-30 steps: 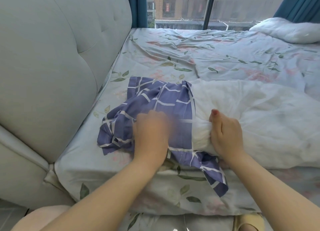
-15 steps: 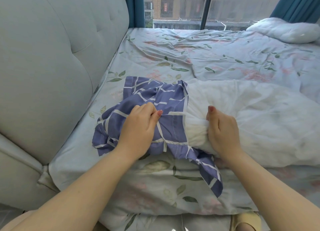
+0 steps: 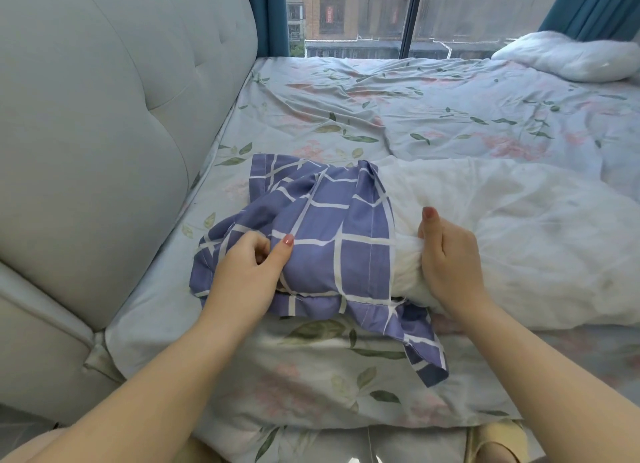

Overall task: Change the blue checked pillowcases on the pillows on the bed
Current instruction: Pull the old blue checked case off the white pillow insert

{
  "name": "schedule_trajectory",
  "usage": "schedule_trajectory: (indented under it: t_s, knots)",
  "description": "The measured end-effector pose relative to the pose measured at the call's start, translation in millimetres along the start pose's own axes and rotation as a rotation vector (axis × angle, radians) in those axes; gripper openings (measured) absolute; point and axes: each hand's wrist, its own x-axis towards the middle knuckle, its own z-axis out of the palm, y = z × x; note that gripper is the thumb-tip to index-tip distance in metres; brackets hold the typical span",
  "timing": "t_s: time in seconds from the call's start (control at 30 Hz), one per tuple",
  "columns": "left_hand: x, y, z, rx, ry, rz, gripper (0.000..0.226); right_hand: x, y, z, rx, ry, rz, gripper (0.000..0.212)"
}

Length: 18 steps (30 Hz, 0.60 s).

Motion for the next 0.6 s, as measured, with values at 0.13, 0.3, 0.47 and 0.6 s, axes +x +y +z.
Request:
schedule_trajectory:
  t_s: [0.13,0.3,0.47,0.6]
  knots:
    - [5.2,-3.9,-8.1,-0.097,-0.04,-0.007,0.034,-1.1,-0.4,0.3,-0.005,-0.006,-0.012,0.092]
    - [9.1,-2.8,-12.6,-0.101,-0.027,-0.001,0.039,-0.5,-0.4,-0.6,-0.019,-0.002,-0.011,0.083]
    - [16.2,-0.3,-21.4,-0.085,0.002,-0.037,0.038,2.3,-0.1,-2.4,-0.033,0.004,-0.018,0.077]
    - [18.2,1.1,-28.6,0.014,-0.008,0.032,0.036,3.1,-0.9,-3.5,-0.014,0.01,-0.03,0.073]
